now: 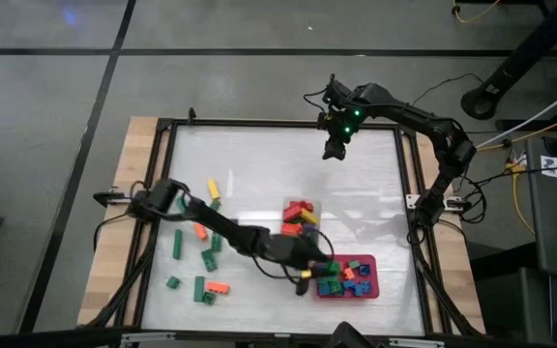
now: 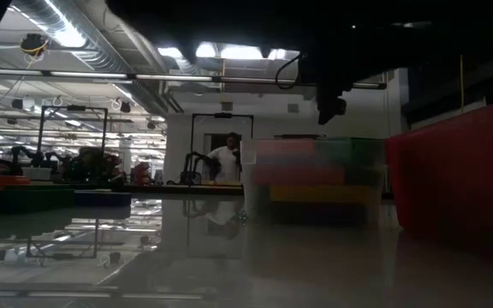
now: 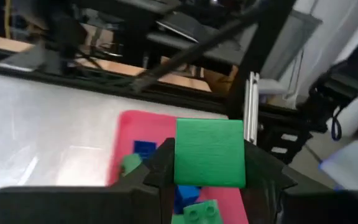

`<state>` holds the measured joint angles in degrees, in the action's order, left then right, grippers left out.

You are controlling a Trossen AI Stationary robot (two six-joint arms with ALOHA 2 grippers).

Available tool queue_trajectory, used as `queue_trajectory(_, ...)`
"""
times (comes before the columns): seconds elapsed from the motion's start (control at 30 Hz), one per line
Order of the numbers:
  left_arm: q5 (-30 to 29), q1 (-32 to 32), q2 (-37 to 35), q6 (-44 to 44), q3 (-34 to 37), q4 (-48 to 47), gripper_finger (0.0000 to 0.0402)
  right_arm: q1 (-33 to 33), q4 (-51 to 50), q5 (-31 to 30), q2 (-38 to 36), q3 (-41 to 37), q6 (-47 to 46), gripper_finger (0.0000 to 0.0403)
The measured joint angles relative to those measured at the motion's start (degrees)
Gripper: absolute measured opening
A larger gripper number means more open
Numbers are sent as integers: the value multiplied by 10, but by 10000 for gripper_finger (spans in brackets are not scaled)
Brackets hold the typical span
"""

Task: Sort blocks by size
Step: Put the green square block into the red bin, then put the yellow rectangular block into the transparent bin

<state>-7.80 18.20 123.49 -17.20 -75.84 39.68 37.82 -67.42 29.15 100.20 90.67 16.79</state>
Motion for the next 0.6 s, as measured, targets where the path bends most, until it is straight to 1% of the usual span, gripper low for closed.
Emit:
queue_trajectory(0.1, 1, 11, 29, 42, -51, -51, 119, 0, -1, 0, 0, 0, -8, 214)
queue_trajectory(0.13, 1, 14, 35, 57, -66, -68, 127, 0, -1, -1, 0, 0, -8, 214)
queue_trajectory(0.3, -20, 21, 60, 97, -94, -85, 199, 0, 0, -1, -1, 0, -8, 214)
queue_trajectory(0.4, -29, 14, 61, 102, -94, -104, 222, 0, 1, -1, -1, 0, -3, 214)
queue_trajectory(0.5, -29, 6, 47, 98, -93, -137, 223, 0, 9, -1, -1, 0, 0, 214)
queue_trajectory(0.6, -29, -3, 0, 77, -93, -222, 209, 0, 31, 0, -1, 0, 1, 214)
